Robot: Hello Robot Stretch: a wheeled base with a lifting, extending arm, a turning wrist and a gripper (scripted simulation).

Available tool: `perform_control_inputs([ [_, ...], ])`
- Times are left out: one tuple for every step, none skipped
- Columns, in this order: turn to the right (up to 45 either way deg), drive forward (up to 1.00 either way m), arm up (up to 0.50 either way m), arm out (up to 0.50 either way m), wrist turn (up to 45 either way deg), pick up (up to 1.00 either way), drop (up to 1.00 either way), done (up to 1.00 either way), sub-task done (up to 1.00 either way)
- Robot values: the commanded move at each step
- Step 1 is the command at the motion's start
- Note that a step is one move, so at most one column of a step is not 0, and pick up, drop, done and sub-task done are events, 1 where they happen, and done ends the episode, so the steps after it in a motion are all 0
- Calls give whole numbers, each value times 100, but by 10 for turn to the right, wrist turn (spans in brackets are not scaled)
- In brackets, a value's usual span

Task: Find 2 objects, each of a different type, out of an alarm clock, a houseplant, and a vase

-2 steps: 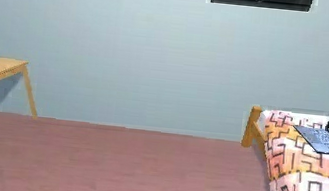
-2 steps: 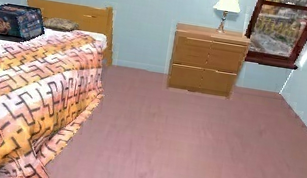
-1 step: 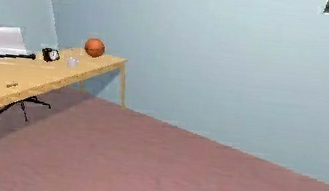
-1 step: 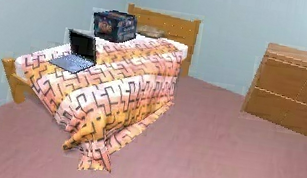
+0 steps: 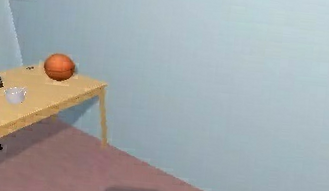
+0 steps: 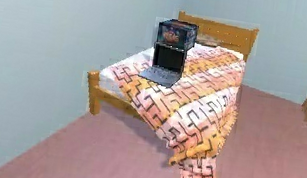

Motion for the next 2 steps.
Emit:
perform_control_inputs([
  [-270, 0, 0, 0, 0, 0, 0, 0, 0],
  [0, 75, 0, 0, 0, 0, 0, 0, 0],
])
